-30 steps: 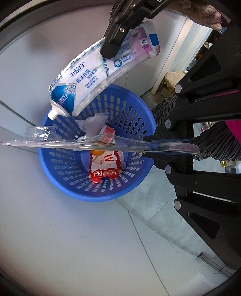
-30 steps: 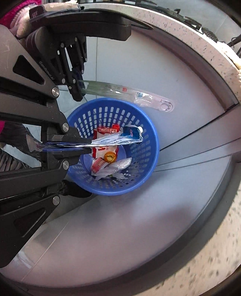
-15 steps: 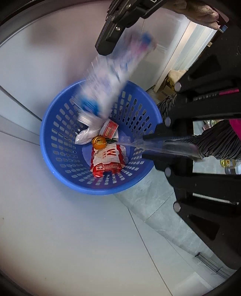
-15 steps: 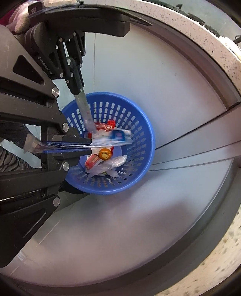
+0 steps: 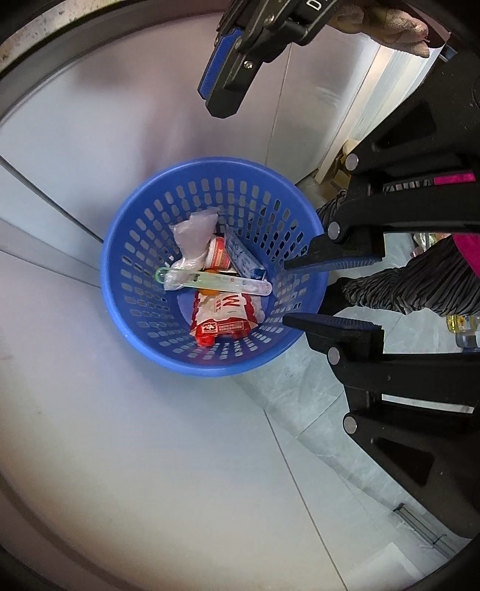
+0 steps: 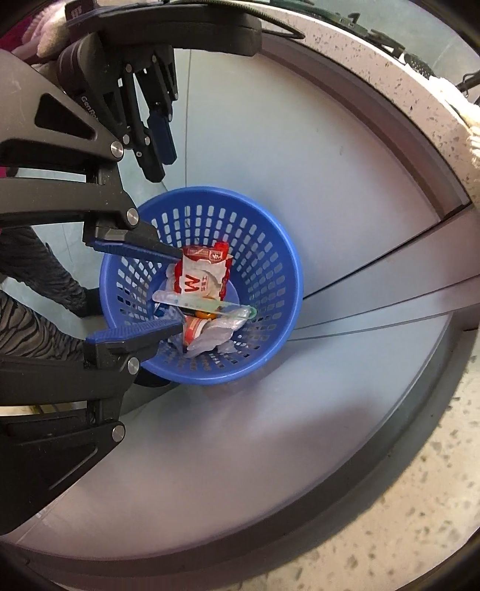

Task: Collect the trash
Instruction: 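Open both grippers to drop the strip and pouch into the basket, then raise both tools back above the bottle and lid on the cloth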

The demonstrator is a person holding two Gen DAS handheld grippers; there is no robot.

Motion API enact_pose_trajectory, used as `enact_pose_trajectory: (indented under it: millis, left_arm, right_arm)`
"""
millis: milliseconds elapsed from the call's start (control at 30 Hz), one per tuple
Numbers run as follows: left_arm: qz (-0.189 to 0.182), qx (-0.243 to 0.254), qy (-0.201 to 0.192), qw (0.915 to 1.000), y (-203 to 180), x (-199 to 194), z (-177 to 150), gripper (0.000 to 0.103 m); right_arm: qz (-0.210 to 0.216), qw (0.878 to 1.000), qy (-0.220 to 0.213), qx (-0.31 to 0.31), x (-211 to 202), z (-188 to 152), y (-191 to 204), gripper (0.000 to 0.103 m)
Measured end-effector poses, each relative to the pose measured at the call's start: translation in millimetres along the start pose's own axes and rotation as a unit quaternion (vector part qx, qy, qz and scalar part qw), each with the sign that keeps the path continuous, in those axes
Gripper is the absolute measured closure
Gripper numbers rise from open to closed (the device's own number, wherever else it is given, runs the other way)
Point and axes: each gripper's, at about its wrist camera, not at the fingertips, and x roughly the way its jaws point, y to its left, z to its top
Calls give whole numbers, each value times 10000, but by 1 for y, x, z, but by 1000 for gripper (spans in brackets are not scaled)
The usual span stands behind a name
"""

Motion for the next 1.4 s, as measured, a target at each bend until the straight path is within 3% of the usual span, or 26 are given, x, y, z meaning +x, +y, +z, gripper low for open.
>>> enact_pose_trajectory:
  millis: [300, 533, 900, 1167, 1233, 1300, 1400]
  left_arm:
    - [51, -99, -325, 9994, -1, -31, -2, 83]
    - [146, -99, -825, 9964, -4, -76, -5, 83]
    - [220, 10, -1649, 9861, -17, -152, 4, 82]
    - [252, 178, -2139, 9764, -33, -198, 23, 81]
    - [249, 230, -2273, 9732, -39, -208, 29, 64]
    - [253, 295, -2442, 9689, -46, -218, 35, 54]
    - [294, 394, -2558, 9655, -60, -221, 46, 54]
  right_arm:
    - [141, 9998, -97, -44, -21, 0, 8, 73]
    - [327, 9990, -281, -97, -52, 2, 10, 73]
    - [535, 9963, -660, -102, -112, 12, 1, 71]
    - [620, 9927, -1017, -167, -151, 21, -9, 63]
    - [642, 9918, -1094, -170, -158, 23, -12, 63]
    - [649, 9909, -1167, -178, -167, 30, -15, 62]
    - [642, 9891, -1312, -161, -177, 38, -23, 53]
